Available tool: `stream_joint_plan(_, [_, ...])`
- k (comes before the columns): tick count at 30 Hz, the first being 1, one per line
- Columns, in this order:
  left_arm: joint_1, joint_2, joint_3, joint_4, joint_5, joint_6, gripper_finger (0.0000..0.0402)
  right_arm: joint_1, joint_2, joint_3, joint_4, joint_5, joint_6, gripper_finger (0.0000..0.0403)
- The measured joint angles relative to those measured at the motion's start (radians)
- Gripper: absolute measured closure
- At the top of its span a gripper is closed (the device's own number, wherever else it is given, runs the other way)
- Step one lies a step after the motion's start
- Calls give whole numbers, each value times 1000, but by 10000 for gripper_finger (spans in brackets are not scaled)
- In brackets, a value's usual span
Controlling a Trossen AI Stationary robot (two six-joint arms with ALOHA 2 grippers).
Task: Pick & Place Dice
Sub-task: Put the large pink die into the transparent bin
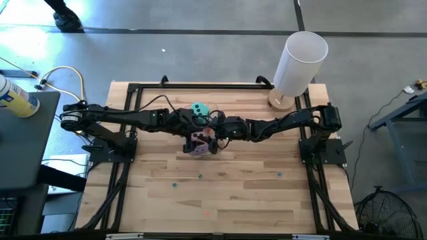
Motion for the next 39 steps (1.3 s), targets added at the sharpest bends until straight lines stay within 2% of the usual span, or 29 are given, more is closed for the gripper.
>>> stream_joint_plan(11, [0,-19,8,28,4,12,16,1,-3,2,-25,-4,-9,133])
stream_joint_plan(13, [-1,-45,7,23,5,23,16,2,-3,2,-24,-7,-12,133])
stream_joint_plan(16, [-5,-105,21,99,26,28,16,0,-3,2,-32,-7,0,133])
stream_joint_plan(24, [-54,-213,15,60,17,48,16,12,-10,-2,-2,-1,-46,133])
stream_joint_plan(34, [-80,-218,11,-14,-4,49,16,47,-120,-13,-77,27,-145,133])
stream_joint_plan(39, [-79,-218,11,-14,-19,48,16,55,-123,-13,-65,63,-174,133])
